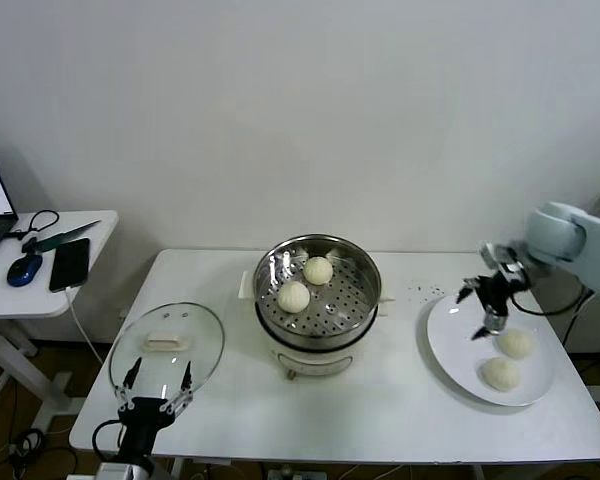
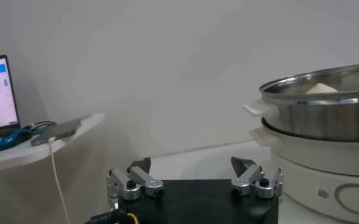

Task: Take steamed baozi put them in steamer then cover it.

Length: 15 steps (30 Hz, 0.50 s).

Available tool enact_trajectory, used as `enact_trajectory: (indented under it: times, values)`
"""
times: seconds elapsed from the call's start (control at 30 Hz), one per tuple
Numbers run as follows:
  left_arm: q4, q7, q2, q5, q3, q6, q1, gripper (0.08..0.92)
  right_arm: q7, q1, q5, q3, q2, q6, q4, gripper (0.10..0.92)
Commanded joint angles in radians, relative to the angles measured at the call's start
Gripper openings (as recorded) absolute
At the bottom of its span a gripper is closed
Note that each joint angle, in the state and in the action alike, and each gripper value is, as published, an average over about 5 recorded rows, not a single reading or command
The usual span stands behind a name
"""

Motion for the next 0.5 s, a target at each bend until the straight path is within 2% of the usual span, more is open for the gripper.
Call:
enact_trajectory:
  times: [0.03,0.5]
  values:
    - [0.000,-0.001,-0.003,0.006,-0.002,0.001,0.007,0.823,-0.006,-0.324,-0.197,0.245,-0.113,0.040,-0.042,0.823]
    - [0.009,-0.003,-0.013,0.015,-0.003,0.002,0.010,0.823,-0.005,-0.401,-0.241,0.320,0.004,0.042,-0.129,0.823]
